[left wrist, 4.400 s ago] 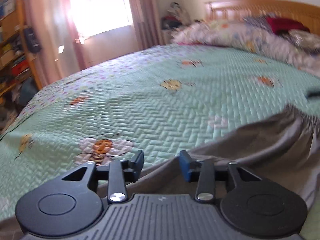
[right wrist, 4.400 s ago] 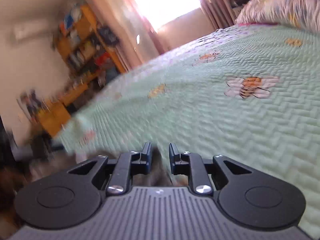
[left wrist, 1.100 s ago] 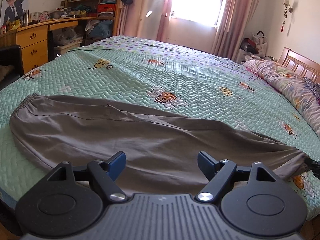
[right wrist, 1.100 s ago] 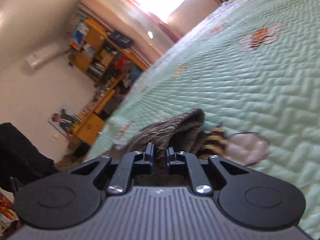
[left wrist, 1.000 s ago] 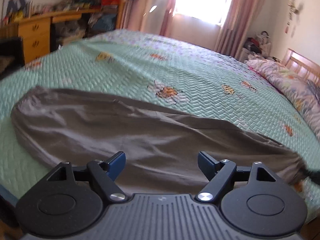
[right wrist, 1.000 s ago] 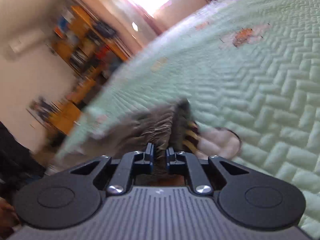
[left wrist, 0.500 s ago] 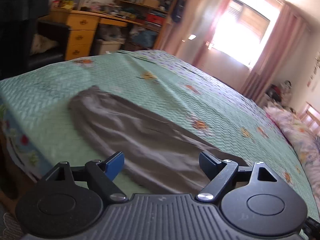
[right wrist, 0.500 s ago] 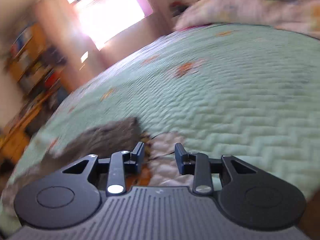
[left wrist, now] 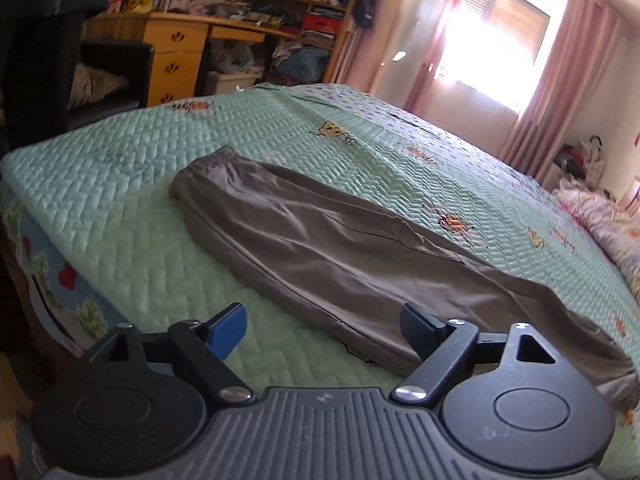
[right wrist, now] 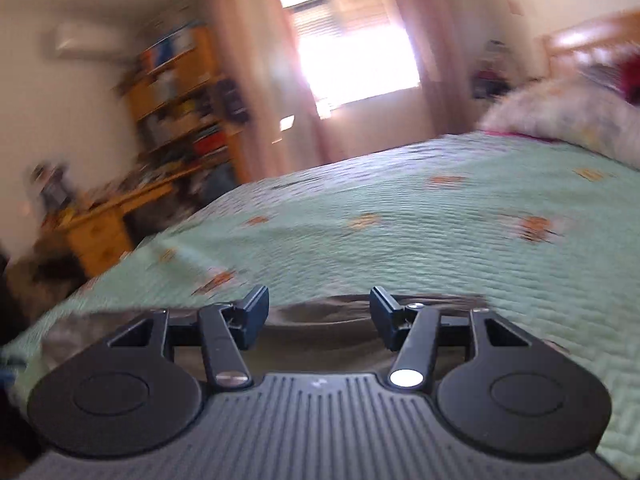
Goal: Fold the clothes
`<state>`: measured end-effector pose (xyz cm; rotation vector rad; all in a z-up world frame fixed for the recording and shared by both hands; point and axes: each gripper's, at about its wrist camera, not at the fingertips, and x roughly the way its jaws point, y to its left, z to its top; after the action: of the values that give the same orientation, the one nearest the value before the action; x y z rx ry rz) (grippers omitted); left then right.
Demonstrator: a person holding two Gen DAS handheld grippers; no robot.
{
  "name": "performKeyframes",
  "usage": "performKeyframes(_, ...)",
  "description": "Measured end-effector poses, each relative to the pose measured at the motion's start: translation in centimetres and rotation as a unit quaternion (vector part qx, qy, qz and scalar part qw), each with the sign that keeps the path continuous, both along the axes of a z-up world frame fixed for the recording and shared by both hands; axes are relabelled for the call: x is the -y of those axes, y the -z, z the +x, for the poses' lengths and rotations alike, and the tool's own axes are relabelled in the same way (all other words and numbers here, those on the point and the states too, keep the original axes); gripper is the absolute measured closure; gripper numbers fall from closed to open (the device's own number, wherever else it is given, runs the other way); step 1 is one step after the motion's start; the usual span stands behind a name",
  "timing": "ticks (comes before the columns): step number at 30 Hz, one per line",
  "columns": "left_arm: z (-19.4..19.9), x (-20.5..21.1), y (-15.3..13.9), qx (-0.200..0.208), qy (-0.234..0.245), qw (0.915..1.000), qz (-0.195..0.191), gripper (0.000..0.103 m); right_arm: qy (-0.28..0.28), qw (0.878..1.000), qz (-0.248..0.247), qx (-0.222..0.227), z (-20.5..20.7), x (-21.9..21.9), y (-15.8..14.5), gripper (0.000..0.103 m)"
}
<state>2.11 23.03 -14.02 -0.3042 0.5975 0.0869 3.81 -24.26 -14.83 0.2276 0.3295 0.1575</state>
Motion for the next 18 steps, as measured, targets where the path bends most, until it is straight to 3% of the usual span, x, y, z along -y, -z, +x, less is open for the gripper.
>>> performKeyframes(6, -0.4, -0.6, -0.1, 0.015, 0.017, 0.9985, 0.05, 0.003, -0.111, 0.986, -0.122, 0.015, 2.3, -9.3, -0.2, 0.04)
performKeyframes(9, -0.7, -1.8, -0.3, 0.025, 0.012, 0.9976, 0.063, 0.001, -0.148, 0.973, -0.174, 0.034, 3.0, -13.5, -1.1, 0.03)
performKeyframes(12, -0.7, -3.4, 0.0, 0.027, -0.005, 0.9972, 0.07, 0.001, -0.192, 0.956, -0.216, 0.045, 4.4, -17.4, -2.0, 0.027)
performKeyframes(18, -0.4, -6.7, 1.4, 0.005, -0.038, 0.9967, 0.071, 0.001, -0.297, 0.916, -0.269, 0.015, 10.6, -25.1, -1.4, 0.027)
